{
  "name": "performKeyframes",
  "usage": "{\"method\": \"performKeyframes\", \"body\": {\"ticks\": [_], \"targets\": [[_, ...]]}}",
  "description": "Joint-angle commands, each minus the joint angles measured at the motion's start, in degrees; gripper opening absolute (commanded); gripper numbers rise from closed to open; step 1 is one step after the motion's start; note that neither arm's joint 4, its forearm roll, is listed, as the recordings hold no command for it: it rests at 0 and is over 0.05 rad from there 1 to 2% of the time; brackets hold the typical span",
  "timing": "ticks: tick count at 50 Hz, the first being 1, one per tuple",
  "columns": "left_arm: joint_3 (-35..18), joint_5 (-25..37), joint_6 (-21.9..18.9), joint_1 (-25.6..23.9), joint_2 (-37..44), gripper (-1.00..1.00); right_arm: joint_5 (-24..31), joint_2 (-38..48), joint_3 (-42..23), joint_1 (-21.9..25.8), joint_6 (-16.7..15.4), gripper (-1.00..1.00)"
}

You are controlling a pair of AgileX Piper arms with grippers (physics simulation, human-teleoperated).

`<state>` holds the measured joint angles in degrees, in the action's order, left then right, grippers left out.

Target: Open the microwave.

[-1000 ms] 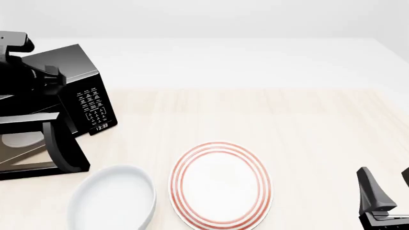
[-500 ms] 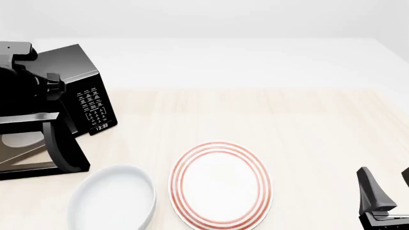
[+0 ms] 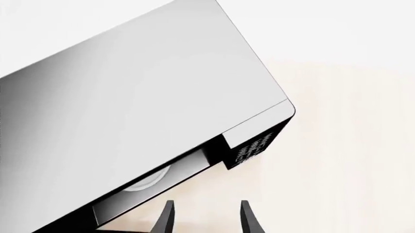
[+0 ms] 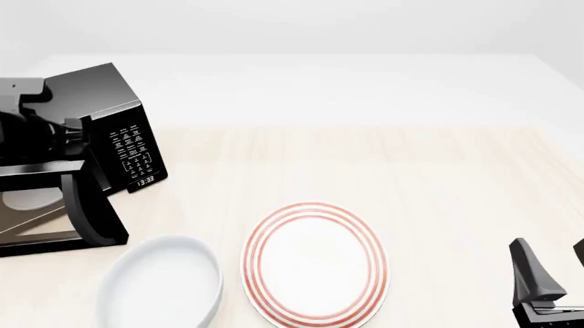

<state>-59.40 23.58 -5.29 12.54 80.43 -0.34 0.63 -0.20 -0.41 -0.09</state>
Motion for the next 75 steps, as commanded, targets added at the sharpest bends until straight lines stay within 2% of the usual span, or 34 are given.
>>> {"method": "performKeyframes", "body": {"ticks": [1,42,75], "targets": [[0.42,-1.03,-0.22,1.48,1.16,1.00,0.00,0.00,0.00,-0.01,0.00,1.00],[7.46,-4.48,-0.07,3.14,0.52,1.00,0.00,-0.01,0.00,-0.01,0.01,1.00],[10.42,-3.62,-1.26,3.79,-3.74,1.00,0.00,0.00,0.00,0.01,0.01,1.00]]}}
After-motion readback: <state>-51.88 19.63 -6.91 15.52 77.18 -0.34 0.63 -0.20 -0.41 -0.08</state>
